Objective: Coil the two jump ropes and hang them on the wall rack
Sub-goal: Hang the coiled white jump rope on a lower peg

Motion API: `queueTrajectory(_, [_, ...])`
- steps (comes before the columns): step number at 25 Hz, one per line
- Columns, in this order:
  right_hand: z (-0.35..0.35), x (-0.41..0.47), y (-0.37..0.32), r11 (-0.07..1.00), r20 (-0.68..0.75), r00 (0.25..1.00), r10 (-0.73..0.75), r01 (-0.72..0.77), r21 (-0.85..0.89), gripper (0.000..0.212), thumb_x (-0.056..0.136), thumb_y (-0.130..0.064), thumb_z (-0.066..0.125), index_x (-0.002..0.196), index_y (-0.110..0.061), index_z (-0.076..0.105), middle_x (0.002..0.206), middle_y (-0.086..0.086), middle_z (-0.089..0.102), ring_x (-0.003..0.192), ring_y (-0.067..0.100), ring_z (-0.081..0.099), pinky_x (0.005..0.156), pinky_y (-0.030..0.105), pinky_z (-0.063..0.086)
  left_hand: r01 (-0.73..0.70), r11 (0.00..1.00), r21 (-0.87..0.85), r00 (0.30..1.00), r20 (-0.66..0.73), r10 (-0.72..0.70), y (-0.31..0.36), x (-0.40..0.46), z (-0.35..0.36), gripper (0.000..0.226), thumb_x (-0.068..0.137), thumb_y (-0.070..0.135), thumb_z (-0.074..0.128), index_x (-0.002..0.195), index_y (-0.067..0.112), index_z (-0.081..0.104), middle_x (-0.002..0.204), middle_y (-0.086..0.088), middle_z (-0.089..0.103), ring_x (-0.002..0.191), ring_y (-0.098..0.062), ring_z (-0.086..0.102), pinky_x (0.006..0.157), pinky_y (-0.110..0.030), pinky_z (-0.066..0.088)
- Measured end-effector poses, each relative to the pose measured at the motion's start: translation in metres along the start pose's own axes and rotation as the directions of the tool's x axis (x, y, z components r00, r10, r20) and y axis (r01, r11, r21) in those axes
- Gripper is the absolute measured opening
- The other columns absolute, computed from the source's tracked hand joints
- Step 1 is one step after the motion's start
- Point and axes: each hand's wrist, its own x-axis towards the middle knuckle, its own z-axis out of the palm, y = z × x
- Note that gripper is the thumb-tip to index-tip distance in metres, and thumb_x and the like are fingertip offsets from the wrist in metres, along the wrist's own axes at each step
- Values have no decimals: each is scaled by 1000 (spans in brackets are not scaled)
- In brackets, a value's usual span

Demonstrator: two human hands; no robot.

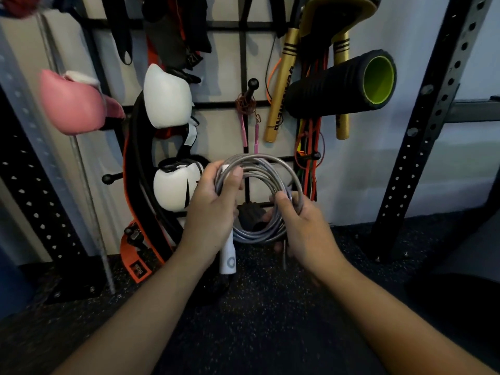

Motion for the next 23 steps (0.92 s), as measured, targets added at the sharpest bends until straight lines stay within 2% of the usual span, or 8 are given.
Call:
queueTrajectory(2, [1,14,2,997,36,999,-33,35,-70,14,109,-34,44,119,-30,53,88,9,77,72,31,73,57,37,60,-5,999,42,1000,-10,5,-11,15,-3,30,100,49,55,120,29,64,82,18,65,68,-3,55,72,-37,46])
queueTrajectory(4, [-2,33,-2,991,70,996,-46,55,-124,22,109,-38,41,129,-32,49,87,7,76,66,28,71,51,35,57,-6,999,32,1000,-18,6,-18,33,-1,30,98,49,55,118,30,65,75,20,63,66,-1,54,73,-39,45])
queueTrajectory(7, [-5,64,-7,983,61,998,-9,20,-181,44,105,-60,28,128,-29,49,87,7,73,56,20,67,44,29,53,-48,997,67,999,-11,49,-25,64,13,26,100,47,55,120,33,65,72,22,63,64,1,52,72,-37,44])
queueTrajectory(11, [-7,116,10,996,47,999,-22,26,-84,42,100,-69,23,120,-42,48,81,6,66,49,17,62,39,28,48,-72,987,143,997,-23,76,-45,116,38,30,104,44,53,127,29,63,93,11,72,71,-3,59,71,-32,47])
queueTrajectory(13, [-8,145,24,998,49,999,-4,7,-63,57,98,-73,19,128,-38,52,82,6,65,51,17,61,39,29,46,-64,985,159,997,-23,69,-63,143,49,26,104,44,52,122,29,63,92,9,71,67,-4,56,71,-35,49])
queueTrajectory(16, [-6,190,54,998,28,999,40,-39,-49,67,99,-71,11,141,-36,51,83,7,66,56,18,60,40,28,47,-37,984,175,998,-36,44,-100,179,63,28,103,46,52,119,25,62,89,10,69,66,-6,55,70,-36,48])
queueTrajectory(20, [4,248,98,993,2,994,108,-108,-40,61,105,-62,16,132,-26,57,88,7,66,65,22,56,40,25,43,-9,985,174,997,-73,22,-149,216,77,31,101,48,55,122,25,57,92,10,68,70,-10,58,72,-40,52])
queueTrajectory(23, [9,284,125,992,-3,993,115,-115,-54,56,108,-55,18,125,-19,59,87,8,65,60,20,54,40,25,43,-26,982,187,997,-68,39,-177,237,84,27,103,45,54,121,24,56,86,11,64,66,-6,57,68,-31,48])
